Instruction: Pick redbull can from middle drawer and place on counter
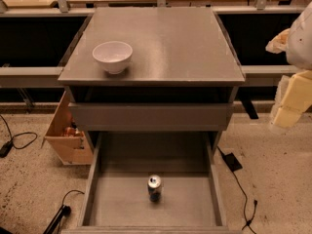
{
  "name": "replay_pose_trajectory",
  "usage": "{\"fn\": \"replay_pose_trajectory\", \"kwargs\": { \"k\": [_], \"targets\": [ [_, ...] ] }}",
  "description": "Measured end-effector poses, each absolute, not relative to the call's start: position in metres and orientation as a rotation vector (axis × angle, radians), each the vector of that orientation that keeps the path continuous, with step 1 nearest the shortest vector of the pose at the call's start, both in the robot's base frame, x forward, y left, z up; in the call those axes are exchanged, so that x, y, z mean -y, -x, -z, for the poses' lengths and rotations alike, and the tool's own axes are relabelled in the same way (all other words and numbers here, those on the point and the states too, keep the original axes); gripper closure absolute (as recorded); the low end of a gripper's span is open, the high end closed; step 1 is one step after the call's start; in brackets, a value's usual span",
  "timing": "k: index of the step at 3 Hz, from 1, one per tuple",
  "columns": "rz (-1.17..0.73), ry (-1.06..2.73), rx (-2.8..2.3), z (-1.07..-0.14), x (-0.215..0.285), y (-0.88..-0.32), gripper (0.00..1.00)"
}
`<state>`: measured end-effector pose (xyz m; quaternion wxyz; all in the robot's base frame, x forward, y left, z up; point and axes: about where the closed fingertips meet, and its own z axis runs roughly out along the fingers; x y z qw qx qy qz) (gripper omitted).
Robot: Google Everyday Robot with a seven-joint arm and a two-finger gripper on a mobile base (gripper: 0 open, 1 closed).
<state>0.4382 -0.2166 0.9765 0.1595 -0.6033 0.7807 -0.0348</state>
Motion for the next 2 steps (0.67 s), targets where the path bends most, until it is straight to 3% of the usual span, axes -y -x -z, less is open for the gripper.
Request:
{"fn": "replay_pose_trajectory", "kwargs": {
  "k": [1,2],
  "targets": [
    [0.099,1.724,-2.231,-0.977,0.217,-0.438,0.0],
    [-0.051,1.666,-2.147,-0.918,0.224,-0.44,0.0]
  ]
}}
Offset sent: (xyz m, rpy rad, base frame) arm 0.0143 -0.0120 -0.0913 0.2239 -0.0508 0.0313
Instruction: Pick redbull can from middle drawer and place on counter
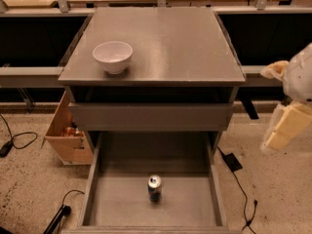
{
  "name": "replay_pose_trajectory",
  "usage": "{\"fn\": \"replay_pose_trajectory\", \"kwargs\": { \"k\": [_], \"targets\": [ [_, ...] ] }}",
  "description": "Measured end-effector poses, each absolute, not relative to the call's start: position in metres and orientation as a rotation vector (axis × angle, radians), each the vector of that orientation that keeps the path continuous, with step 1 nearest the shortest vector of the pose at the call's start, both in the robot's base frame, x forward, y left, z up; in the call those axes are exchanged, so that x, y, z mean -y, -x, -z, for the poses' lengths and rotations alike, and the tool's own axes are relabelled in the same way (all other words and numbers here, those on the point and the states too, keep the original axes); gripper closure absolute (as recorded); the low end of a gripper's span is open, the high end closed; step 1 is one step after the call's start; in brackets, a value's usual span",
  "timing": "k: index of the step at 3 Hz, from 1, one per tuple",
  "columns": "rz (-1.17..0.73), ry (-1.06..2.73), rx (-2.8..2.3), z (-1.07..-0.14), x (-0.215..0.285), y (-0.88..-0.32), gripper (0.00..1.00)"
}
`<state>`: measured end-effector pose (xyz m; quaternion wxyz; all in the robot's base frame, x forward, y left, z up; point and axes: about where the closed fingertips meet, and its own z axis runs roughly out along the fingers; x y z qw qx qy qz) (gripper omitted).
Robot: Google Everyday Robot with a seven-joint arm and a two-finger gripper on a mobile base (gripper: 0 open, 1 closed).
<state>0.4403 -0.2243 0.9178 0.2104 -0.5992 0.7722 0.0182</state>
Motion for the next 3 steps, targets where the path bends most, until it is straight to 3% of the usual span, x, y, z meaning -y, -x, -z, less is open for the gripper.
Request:
{"fn": "replay_pose_trajectory", "kwargs": {
  "k": [3],
  "targets": [
    [-0.348,1.501,-1.829,-0.836,0.207,-0.445,0.0]
  ]
}}
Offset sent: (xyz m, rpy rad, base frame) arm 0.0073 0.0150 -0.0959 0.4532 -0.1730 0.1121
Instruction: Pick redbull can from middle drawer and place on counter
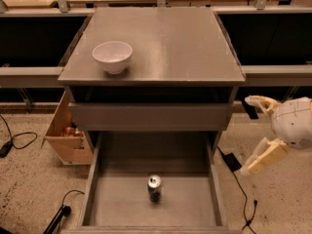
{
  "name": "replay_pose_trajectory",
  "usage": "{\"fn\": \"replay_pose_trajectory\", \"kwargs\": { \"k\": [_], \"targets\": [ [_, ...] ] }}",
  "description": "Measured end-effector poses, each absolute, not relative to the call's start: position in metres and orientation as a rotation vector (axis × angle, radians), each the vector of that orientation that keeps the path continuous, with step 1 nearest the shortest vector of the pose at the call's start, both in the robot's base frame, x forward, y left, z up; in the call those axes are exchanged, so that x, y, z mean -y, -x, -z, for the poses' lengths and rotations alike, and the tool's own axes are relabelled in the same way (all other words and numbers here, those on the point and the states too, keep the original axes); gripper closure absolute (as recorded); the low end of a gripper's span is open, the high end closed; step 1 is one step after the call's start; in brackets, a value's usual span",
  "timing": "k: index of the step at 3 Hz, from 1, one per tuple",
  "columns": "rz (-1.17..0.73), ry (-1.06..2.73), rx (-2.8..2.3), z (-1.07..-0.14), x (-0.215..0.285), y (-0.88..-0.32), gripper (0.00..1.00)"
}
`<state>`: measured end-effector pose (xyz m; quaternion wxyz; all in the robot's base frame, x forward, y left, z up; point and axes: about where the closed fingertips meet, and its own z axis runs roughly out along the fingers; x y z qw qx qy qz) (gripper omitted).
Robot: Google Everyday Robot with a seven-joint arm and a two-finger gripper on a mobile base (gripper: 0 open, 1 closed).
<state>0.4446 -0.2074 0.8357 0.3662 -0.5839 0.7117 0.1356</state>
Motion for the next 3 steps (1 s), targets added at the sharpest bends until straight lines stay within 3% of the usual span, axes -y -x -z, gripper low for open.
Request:
{"fn": "replay_pose_trajectory", "kwargs": {
  "k": [2,3],
  "targets": [
    [-0.37,1.493,-1.761,-0.817,0.187,-0.469,0.0],
    [-0.518,1.478,-1.664,-0.734,0.117,-0.508,0.0]
  ]
}}
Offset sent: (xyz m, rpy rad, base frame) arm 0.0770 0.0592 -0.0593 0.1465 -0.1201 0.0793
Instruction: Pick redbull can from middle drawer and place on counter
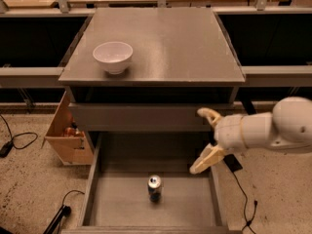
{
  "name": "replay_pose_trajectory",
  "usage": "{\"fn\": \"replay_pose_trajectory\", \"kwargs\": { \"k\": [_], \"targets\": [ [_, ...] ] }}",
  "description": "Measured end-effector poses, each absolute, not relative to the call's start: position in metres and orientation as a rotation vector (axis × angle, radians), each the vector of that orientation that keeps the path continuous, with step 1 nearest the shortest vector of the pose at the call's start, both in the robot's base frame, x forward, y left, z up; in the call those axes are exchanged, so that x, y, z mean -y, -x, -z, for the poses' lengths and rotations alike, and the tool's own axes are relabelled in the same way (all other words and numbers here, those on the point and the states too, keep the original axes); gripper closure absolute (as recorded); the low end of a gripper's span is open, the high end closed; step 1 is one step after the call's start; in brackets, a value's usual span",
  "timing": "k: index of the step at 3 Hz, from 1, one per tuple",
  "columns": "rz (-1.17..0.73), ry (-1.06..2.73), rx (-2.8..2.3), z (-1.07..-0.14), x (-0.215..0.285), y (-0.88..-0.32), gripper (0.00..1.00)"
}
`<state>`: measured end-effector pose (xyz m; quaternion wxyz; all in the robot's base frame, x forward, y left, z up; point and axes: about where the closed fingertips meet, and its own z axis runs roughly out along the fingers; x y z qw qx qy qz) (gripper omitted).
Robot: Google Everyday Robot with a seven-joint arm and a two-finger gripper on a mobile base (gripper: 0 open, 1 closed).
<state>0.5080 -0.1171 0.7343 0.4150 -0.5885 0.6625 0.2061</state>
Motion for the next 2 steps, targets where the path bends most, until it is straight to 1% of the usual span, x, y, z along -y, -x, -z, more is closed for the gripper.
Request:
{"fn": "replay_pose_trajectory", "kwargs": {
  "k": [1,2],
  "targets": [
    [-0.625,1.48,-1.642,-0.674,0.078,-0.518,0.0],
    [-0.719,1.454,-1.644,-0.611,0.049,-0.511,0.0]
  ]
}}
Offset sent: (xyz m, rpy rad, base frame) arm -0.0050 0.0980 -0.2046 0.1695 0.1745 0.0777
